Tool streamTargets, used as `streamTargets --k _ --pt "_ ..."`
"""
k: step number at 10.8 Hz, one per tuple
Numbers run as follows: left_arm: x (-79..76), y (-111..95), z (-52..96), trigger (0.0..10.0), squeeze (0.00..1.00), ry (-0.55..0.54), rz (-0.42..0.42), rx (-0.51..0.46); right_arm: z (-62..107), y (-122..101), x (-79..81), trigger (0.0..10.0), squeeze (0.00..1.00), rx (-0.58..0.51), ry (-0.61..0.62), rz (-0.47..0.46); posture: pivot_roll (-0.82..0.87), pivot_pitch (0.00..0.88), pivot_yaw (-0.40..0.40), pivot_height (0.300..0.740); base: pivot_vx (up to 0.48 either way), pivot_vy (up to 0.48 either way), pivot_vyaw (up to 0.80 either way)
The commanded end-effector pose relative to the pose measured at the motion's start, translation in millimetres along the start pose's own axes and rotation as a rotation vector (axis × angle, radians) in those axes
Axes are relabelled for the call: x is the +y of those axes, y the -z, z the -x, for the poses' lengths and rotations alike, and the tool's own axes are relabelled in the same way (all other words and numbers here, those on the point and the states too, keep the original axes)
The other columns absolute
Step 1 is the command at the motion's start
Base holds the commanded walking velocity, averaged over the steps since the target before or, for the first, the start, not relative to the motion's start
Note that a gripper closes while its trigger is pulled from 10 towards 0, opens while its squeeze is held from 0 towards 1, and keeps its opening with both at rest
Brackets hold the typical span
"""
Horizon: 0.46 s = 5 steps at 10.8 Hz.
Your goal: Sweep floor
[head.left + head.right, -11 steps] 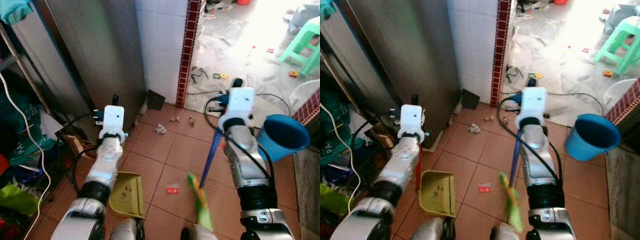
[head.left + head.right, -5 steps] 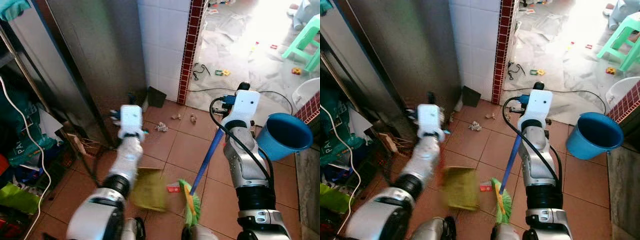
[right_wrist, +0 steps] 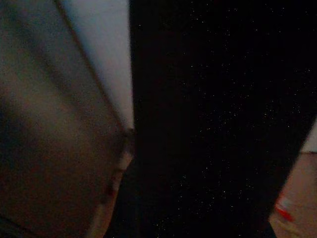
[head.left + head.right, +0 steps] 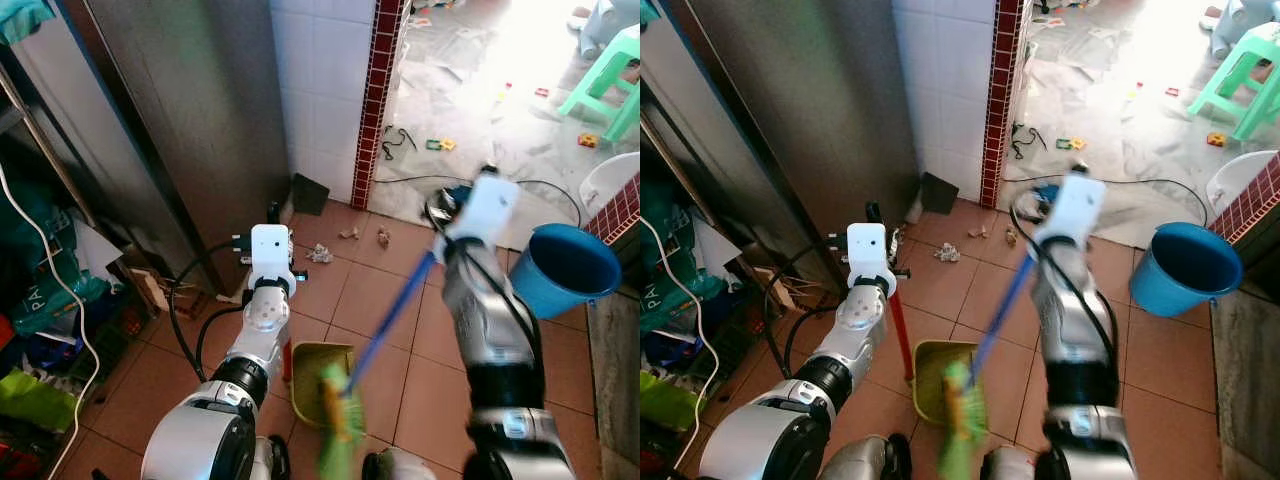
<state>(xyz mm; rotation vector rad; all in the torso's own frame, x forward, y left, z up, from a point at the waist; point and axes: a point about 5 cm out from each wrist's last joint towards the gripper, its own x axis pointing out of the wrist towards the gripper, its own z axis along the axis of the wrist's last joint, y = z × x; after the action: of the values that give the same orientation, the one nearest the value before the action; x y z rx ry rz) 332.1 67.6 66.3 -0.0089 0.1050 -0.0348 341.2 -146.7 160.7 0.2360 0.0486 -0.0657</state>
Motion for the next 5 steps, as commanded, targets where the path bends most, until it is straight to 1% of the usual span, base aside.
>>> streamTargets --k 1,2,3,4,5 --pt "-6.7 6.0 2.0 10.0 0.00 0.027 0.002 0.041 -0.7 -17.9 10.2 10.0 0.00 -0.052 -0.050 -0.065 -0.14 0.077 0.034 0.740 0.000 0.000 0.00" --pt "-8.8 7.9 2.4 10.0 0.00 0.043 0.013 0.055 -1.4 -29.7 17.1 10.0 0.00 -0.082 -0.094 -0.060 -0.15 0.074 0.036 0.740 0.000 0.000 0.00" --pt "-9.7 8.8 2.6 10.0 0.00 0.049 0.026 0.065 -1.3 -34.5 19.0 10.0 0.00 -0.101 -0.116 -0.041 -0.15 0.073 0.035 0.740 0.000 0.000 0.00" --pt "-9.7 8.6 2.1 10.0 0.00 0.059 0.044 0.068 0.9 -49.6 26.4 10.0 0.00 -0.197 -0.190 0.077 -0.15 0.072 0.037 0.740 0.000 0.000 0.00" --pt "-8.8 -0.5 -1.6 10.0 0.00 0.090 0.082 0.024 4.8 -67.2 32.3 10.0 0.00 -0.325 -0.242 0.192 -0.15 0.064 0.037 0.740 0.000 0.000 0.00"
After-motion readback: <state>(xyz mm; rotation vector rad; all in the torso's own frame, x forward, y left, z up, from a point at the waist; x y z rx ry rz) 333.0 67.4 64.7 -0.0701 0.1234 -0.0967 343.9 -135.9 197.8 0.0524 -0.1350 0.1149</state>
